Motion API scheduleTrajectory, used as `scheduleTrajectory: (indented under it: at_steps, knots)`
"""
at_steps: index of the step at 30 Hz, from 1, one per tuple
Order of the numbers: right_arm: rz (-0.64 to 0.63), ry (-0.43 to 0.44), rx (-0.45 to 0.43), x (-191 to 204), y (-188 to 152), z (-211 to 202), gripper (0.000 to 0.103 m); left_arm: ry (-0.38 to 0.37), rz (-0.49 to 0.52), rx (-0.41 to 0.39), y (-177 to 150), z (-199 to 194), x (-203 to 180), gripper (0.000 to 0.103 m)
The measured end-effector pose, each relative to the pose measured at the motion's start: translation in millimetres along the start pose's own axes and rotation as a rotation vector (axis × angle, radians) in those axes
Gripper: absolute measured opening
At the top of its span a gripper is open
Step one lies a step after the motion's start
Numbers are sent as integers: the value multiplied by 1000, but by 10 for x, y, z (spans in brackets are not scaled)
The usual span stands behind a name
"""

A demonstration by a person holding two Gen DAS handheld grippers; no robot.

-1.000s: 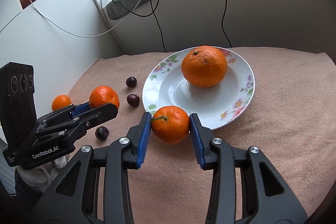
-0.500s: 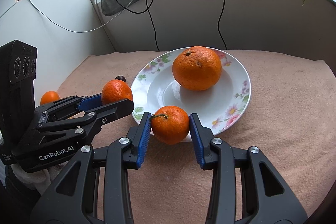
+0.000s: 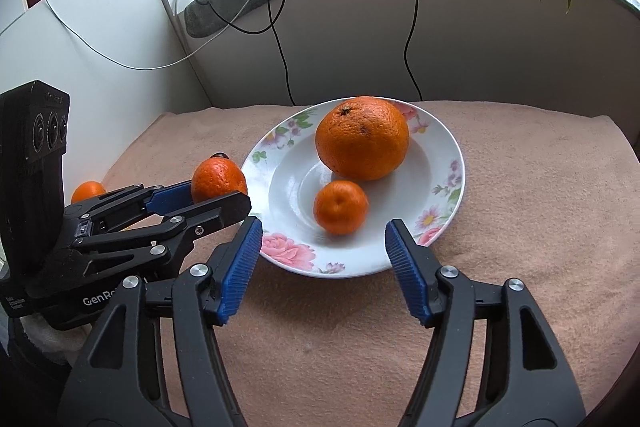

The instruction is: Organize fruits

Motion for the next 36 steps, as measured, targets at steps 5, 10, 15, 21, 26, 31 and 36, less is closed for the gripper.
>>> scheduleTrajectory:
  at_steps: [5, 10, 15, 21, 26, 31, 36]
  knots:
    - [5, -13, -9, -59, 28, -37, 68, 13, 7, -20, 55, -37, 11, 63]
    - [14, -26, -27, -93, 53, -90, 77, 22, -4, -24, 48, -55, 41, 69]
    - [8, -29, -27, -78, 40, -115, 77, 30, -10, -24, 33, -77, 40, 70]
    - [7, -31, -30, -63, 26, -156, 81, 38, -13, -36, 53, -156, 46, 71]
    - [0, -25, -33, -10, 28, -197, 82, 46, -27, -55, 75, -265, 79, 75]
    - [-20, -7, -31, 107, 3, -231, 83, 55, -24, -68, 63, -389, 97, 75]
    - [-40, 8, -33, 235, -14, -261, 84, 75, -27, -81, 39, -534, 158, 75]
Point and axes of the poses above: each gripper's, at about its wrist camera, not at the fingertips, and z roughly the way its jaws point, x to its left, y to its top, the point moved 9 cm from there along z, roughly the way its jaws point, and after that the axes turned 12 degrees about -x, right-handed, at the moved point
